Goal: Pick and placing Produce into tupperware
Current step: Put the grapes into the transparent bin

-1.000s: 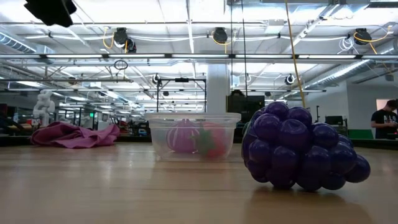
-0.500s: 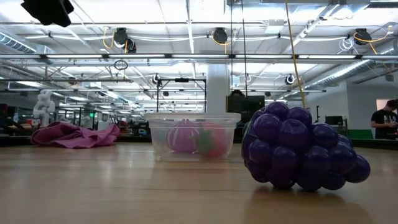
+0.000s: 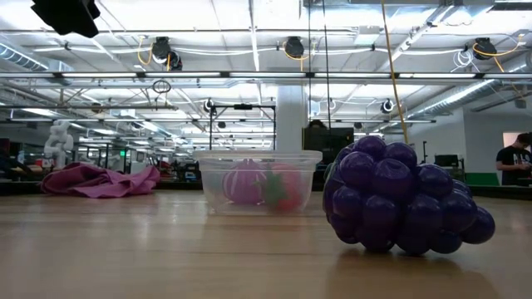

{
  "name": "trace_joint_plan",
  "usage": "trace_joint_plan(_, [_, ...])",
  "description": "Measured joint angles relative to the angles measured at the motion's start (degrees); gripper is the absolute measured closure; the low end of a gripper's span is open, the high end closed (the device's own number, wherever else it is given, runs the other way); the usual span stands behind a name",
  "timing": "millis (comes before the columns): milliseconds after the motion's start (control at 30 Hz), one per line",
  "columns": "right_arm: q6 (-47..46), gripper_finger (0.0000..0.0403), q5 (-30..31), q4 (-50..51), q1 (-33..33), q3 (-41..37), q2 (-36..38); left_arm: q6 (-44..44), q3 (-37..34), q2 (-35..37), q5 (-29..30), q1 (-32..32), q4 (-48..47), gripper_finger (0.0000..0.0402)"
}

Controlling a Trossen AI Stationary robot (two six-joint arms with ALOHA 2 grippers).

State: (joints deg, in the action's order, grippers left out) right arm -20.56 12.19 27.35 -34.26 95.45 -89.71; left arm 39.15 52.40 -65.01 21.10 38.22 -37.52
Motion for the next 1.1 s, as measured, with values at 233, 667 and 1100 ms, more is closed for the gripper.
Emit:
trace_joint_plan(233, [-5.1,0.0222,0.4,12.9,2.0,11.6,-0.5,0.0,0.0,0.0,0.0,0.0,0.0,0.0128])
trace_joint_plan(667, [-38.5,0.0222,-9.4,39.9,2.3,11.7,-14.9,-1.2,0.0,0.0,2.1,-0.4,-0.5,0.0128])
trace_joint_plan(1100, [-35.4,0.0222,-10.8,34.9,2.4,8.9,-20.5,-2.6,0.0,0.0,2.5,-0.7,-1.5,0.0128])
